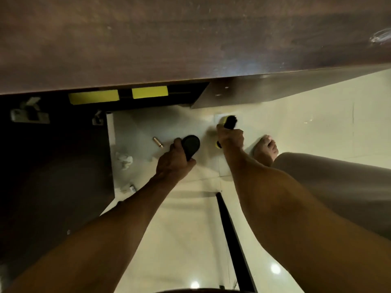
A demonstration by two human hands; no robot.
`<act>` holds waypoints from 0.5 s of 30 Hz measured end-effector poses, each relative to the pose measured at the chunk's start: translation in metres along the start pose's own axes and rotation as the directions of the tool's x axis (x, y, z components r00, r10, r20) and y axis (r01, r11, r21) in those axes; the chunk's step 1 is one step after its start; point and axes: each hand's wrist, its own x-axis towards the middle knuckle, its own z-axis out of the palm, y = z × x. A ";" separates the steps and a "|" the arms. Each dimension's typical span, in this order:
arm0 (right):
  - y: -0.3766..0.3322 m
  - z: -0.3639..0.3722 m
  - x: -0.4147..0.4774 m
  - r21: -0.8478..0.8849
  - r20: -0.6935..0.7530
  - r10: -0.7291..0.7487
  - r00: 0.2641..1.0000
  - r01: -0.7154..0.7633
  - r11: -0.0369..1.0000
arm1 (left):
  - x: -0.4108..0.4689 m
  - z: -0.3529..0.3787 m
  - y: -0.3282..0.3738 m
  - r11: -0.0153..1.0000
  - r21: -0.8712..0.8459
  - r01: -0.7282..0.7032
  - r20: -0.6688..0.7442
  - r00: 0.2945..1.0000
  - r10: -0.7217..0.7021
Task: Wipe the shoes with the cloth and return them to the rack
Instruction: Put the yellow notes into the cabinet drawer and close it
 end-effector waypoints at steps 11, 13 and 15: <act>-0.025 0.084 -0.082 0.359 0.373 -0.352 0.858 0.216 0.908 | 0.025 -0.054 -0.070 0.566 -0.731 0.382 0.095 0.878 -0.470; -0.036 0.094 -0.091 0.433 0.375 -0.383 0.844 0.206 0.877 | 0.036 -0.064 -0.077 0.628 -0.705 0.329 0.008 0.890 -0.456; -0.050 0.105 -0.092 0.469 0.332 -0.403 0.853 0.221 0.855 | 0.041 -0.081 -0.072 0.648 -0.701 0.296 -0.033 0.895 -0.444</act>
